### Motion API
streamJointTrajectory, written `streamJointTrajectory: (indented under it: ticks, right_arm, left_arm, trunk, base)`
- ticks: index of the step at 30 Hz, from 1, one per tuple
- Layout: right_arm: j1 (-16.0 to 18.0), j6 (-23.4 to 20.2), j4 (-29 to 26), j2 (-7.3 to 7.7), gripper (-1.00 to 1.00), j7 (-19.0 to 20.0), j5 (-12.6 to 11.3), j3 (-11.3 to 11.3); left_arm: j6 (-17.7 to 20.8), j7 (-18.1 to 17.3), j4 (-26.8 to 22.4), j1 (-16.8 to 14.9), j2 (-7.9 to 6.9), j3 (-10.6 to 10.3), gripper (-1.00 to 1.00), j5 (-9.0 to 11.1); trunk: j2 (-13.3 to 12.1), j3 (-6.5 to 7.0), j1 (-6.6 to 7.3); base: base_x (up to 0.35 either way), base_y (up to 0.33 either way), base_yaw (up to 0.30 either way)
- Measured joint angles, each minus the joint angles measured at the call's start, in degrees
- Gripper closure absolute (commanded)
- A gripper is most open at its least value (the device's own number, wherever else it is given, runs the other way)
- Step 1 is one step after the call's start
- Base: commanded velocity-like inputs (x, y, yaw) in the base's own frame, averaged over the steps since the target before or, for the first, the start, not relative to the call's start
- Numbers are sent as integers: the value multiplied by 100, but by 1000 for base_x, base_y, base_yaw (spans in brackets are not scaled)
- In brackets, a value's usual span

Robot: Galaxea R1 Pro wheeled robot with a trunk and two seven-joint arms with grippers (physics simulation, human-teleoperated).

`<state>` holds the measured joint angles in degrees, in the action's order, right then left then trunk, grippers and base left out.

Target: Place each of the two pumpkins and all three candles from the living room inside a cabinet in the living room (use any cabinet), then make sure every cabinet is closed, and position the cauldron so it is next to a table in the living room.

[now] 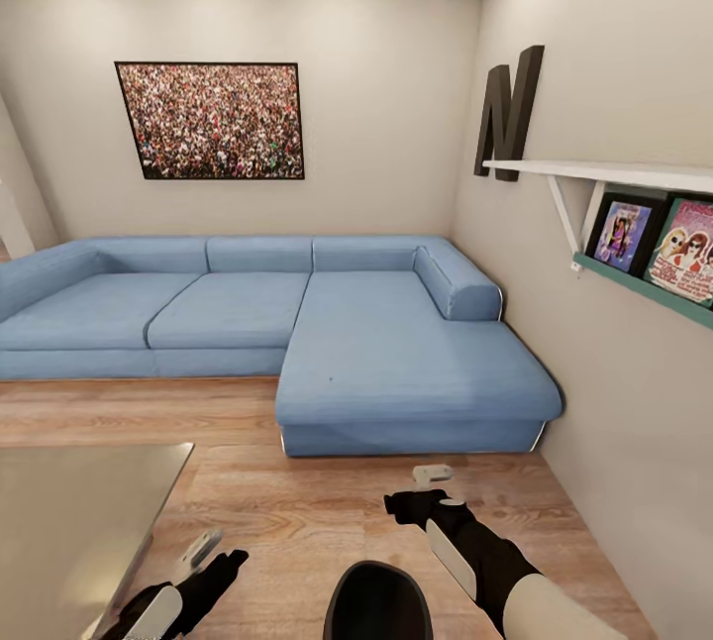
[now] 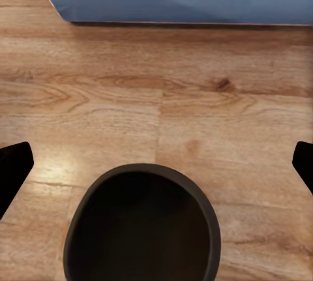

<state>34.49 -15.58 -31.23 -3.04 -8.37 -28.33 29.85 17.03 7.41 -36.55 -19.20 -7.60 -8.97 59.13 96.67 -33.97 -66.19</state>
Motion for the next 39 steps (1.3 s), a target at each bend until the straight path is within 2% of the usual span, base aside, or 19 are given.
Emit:
streamJointTrajectory:
  ticks: [2,5,10,13,18,33,37,39]
  right_arm:
    - [0,-2,2,6,-100,-2,-4,-5]
    - [0,-4,8,14,-100,-9,-7,-14]
    - [0,-8,23,23,-100,-13,-98,-26]
    - [0,-3,127,8,-100,-13,-228,-30]
    - [0,8,360,-28,-100,-9,-347,-41]
    - [0,59,438,-36,-100,-37,-378,-51]
    - [1,95,640,-43,-100,-42,-381,-256]
    - [1,128,758,-43,-100,-43,-380,-392]
  left_arm:
    - [11,76,-37,-14,58,-9,-100,-109]
    - [30,192,-114,-39,228,-20,-100,-419]
    - [36,333,-210,-76,592,-19,-100,-1125]
    - [19,358,-221,-80,716,-30,-100,-1323]
    - [-12,360,-179,-82,795,-32,-100,-1433]
    - [-32,374,-159,-82,845,-32,-100,-1475]
    - [-35,379,-160,-82,947,-38,-100,-1601]
    - [-37,421,-160,-82,1016,-35,-100,-1777]
  trunk:
    - [80,-36,-44]
    - [201,-90,-110]
    - [401,-180,-220]
    - [522,-234,-286]
    - [722,-323,-396]
    - [1324,-593,-725]
    - [1484,-665,-813]
    - [1565,-700,-857]
  base:
    - [0,0,0]
    - [0,0,0]
    - [0,0,0]
    - [0,0,0]
    - [0,0,0]
    - [0,0,0]
    - [0,0,0]
    - [0,0,0]
